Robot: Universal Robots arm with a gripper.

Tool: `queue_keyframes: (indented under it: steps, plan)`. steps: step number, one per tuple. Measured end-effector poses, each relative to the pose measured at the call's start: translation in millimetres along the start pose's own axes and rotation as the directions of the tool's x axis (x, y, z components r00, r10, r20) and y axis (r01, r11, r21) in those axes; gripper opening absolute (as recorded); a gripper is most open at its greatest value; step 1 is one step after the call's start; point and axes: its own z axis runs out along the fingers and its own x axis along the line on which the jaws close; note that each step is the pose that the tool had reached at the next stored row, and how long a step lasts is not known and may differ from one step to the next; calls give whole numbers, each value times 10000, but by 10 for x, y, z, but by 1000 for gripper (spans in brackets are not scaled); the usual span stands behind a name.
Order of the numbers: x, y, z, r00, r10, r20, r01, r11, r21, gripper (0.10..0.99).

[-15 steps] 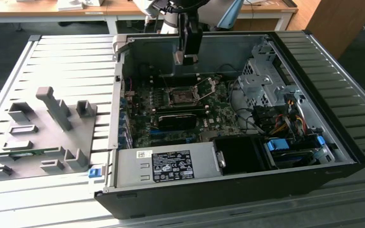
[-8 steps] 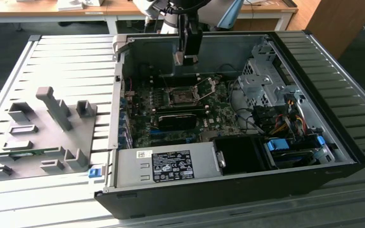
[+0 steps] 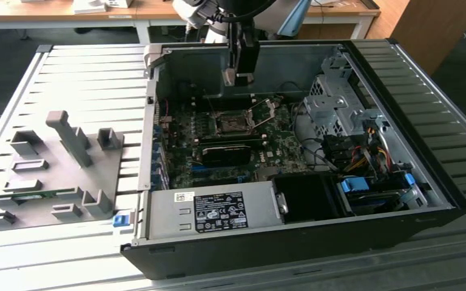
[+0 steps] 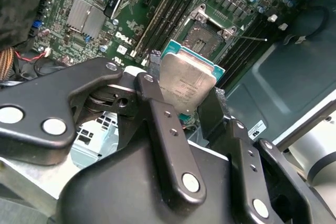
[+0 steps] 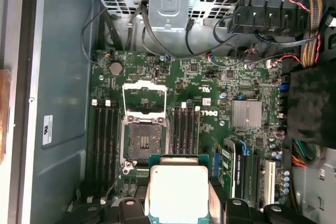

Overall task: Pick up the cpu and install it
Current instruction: 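Place the cpu into insertion slot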

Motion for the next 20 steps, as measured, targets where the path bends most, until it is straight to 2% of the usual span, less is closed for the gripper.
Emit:
queue_keyframes:
  steps: [4,20]
  plan:
    - [0,11,37,9999,-168,-7,168,9999,2,533]
    - [0,10,114,9999,-171,-8,171,9999,2,533]
